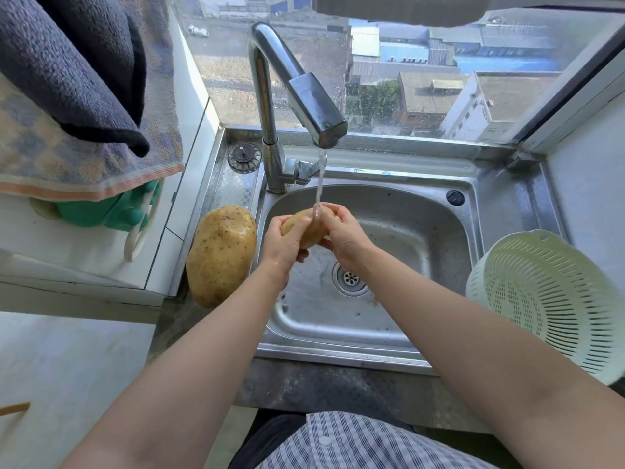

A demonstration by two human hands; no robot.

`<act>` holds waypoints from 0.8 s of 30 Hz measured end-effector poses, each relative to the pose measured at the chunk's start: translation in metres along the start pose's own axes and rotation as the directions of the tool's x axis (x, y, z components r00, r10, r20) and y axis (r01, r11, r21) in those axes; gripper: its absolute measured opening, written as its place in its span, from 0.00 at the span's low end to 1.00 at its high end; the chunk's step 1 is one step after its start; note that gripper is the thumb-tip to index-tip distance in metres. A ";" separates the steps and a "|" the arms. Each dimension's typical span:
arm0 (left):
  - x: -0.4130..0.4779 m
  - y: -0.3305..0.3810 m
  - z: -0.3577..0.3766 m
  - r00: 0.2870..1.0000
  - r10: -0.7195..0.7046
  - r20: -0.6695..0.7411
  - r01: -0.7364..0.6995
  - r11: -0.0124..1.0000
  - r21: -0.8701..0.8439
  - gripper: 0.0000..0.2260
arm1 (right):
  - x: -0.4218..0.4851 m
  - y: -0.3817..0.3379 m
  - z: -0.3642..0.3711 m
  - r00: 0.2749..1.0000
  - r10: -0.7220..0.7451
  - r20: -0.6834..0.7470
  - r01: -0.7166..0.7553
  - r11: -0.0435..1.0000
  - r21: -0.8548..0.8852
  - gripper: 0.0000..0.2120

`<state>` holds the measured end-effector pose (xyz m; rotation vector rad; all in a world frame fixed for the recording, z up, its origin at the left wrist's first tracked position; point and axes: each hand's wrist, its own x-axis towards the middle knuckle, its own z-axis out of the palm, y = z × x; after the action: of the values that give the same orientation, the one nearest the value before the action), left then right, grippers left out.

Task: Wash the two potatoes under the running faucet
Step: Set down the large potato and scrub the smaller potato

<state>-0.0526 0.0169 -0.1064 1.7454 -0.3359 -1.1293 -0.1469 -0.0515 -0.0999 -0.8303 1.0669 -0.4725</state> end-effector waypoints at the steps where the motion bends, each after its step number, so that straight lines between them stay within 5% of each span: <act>1: 0.001 0.001 0.001 1.000 0.001 -0.011 0.000 0.998 0.060 0.20 | -0.001 0.002 -0.002 1.000 0.011 -0.012 -0.012 0.999 -0.030 0.19; 6: -0.001 0.002 0.009 0.988 -0.085 -0.129 0.109 0.974 0.198 0.28 | -0.006 0.004 -0.008 0.999 -0.003 0.032 0.001 0.999 0.040 0.19; 9: -0.007 0.001 0.011 0.988 -0.099 -0.119 0.132 0.938 0.321 0.34 | 0.000 0.003 -0.008 0.993 0.005 -0.117 -0.013 0.997 -0.069 0.23; 15: -0.024 0.009 0.017 0.967 0.251 0.048 -0.248 0.878 0.410 0.26 | 0.003 0.002 -0.009 0.918 0.164 -0.361 -0.141 0.986 0.090 0.23; 20: -0.009 0.017 0.011 0.956 0.286 -0.063 -0.216 0.834 0.508 0.19 | -0.009 0.012 -0.012 0.964 0.123 -0.234 -0.136 0.990 -0.039 0.26; 24: -0.011 0.013 0.008 0.962 0.192 -0.196 -0.103 0.915 0.391 0.25 | -0.015 0.007 -0.014 0.999 0.034 -0.009 -0.035 0.994 -0.100 0.19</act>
<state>-0.0612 0.0133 -0.0898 2.1266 -0.5623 -0.7742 -0.1664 -0.0416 -0.0997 -0.8980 1.1172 -0.3952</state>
